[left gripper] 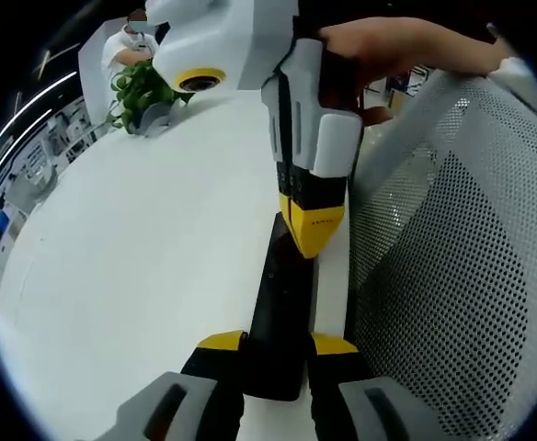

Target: Press the specified remote control buttons in sequence, fully releasing each button before pressing the next.

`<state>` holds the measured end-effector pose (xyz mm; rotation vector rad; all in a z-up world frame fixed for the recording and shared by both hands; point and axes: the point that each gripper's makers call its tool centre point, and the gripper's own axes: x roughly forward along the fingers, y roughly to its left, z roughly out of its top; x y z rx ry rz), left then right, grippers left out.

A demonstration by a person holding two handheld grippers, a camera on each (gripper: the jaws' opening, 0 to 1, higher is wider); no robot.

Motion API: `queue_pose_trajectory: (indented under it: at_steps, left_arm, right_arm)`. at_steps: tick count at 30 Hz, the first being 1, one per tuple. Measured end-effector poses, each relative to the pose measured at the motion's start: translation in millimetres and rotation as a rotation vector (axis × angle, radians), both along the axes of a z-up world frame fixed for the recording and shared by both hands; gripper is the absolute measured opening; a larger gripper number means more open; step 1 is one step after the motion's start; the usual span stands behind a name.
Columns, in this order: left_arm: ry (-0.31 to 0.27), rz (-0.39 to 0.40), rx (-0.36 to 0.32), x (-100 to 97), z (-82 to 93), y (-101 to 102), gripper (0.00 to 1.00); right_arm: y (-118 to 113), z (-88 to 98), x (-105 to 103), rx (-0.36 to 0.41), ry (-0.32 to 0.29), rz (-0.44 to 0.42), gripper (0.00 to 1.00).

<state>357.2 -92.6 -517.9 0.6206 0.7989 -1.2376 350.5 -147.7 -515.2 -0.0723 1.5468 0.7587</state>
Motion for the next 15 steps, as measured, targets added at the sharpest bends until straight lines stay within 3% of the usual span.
queue_pose_trajectory:
  at_steps: [9, 15]
  left_arm:
    - [0.000, -0.002, 0.006, -0.4, -0.1, 0.0, 0.26]
    - [-0.002, -0.004, 0.006, -0.7, -0.3, -0.9, 0.26]
  right_arm:
    - [0.9, -0.8, -0.8, -0.023, -0.010, 0.018, 0.00]
    - [-0.2, -1.2, -1.1, -0.012, 0.017, -0.012, 0.00]
